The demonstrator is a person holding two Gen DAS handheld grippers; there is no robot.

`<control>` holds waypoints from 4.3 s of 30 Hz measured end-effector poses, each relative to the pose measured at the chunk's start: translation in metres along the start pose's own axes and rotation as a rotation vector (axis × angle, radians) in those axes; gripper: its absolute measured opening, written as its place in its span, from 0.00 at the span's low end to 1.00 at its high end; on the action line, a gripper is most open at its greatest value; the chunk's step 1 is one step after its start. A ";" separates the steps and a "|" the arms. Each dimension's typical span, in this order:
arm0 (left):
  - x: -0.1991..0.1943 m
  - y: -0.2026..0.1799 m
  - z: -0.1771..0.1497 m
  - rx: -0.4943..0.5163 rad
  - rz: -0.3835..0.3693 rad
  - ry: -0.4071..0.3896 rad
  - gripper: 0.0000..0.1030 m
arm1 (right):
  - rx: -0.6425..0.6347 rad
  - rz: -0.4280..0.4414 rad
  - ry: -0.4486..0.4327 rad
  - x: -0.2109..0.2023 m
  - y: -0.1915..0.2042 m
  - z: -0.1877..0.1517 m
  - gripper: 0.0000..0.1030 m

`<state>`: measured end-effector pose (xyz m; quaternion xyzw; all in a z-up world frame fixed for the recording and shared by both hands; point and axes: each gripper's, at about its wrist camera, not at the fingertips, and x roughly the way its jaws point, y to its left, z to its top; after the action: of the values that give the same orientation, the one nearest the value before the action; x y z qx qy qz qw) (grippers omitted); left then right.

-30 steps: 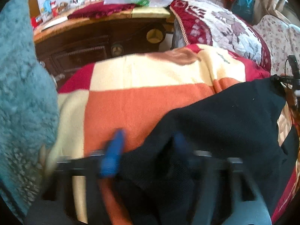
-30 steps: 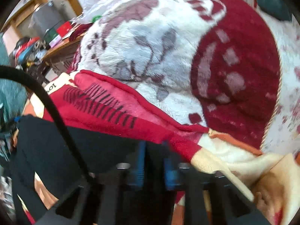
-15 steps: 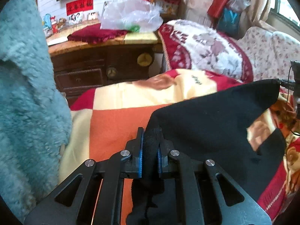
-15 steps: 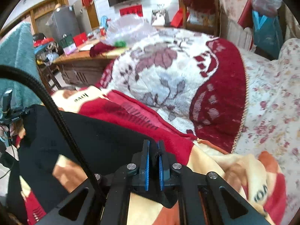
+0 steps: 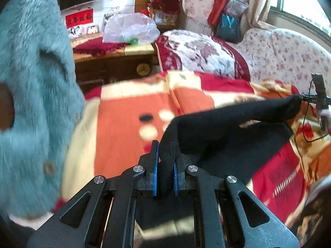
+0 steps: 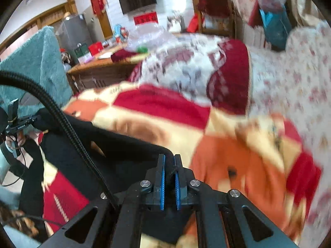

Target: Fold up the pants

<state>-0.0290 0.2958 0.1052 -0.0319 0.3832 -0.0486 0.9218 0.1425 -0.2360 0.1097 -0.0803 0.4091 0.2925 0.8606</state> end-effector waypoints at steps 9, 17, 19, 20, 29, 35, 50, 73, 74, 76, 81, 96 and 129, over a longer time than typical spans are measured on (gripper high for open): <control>0.003 0.010 -0.055 -0.201 -0.056 0.085 0.28 | -0.100 -0.071 0.370 0.058 0.028 -0.073 0.10; -0.031 0.019 -0.071 -0.240 -0.017 0.106 0.43 | -0.069 -0.121 0.412 0.049 0.018 -0.072 0.27; -0.034 0.020 -0.073 -0.255 -0.017 0.107 0.43 | -0.068 -0.157 0.367 0.036 0.017 -0.068 0.27; -0.035 0.020 -0.073 -0.267 -0.023 0.104 0.43 | -0.068 -0.184 0.340 0.029 0.018 -0.065 0.27; -0.047 0.005 -0.075 -0.440 -0.171 0.062 0.49 | 0.078 0.125 0.025 0.001 0.063 -0.030 0.27; -0.046 -0.005 -0.071 -0.552 -0.103 0.050 0.61 | -0.097 0.350 0.048 0.067 0.180 0.005 0.30; -0.025 0.006 -0.082 -0.890 0.011 0.038 0.61 | -0.441 0.492 0.126 0.187 0.368 0.077 0.38; -0.016 0.010 -0.085 -0.977 0.046 0.022 0.61 | -0.534 0.486 0.172 0.200 0.386 0.063 0.48; -0.017 0.011 -0.085 -0.975 0.049 0.018 0.61 | -0.557 0.486 0.173 0.201 0.391 0.067 0.48; -0.016 0.012 -0.085 -0.974 0.060 0.022 0.61 | -0.624 0.478 0.181 0.207 0.406 0.073 0.48; -0.007 0.017 -0.088 -0.999 0.066 0.046 0.61 | -0.801 0.486 0.242 0.231 0.441 0.071 0.48; -0.009 0.005 -0.054 -0.794 0.141 -0.034 0.21 | -0.895 0.528 0.270 0.249 0.448 0.068 0.17; -0.018 -0.006 -0.076 -0.716 0.215 0.042 0.30 | -0.553 0.488 0.134 0.173 0.383 0.007 0.42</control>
<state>-0.0960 0.2900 0.0650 -0.3108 0.3959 0.1849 0.8441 0.0148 0.1550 0.0233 -0.2286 0.3770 0.5826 0.6827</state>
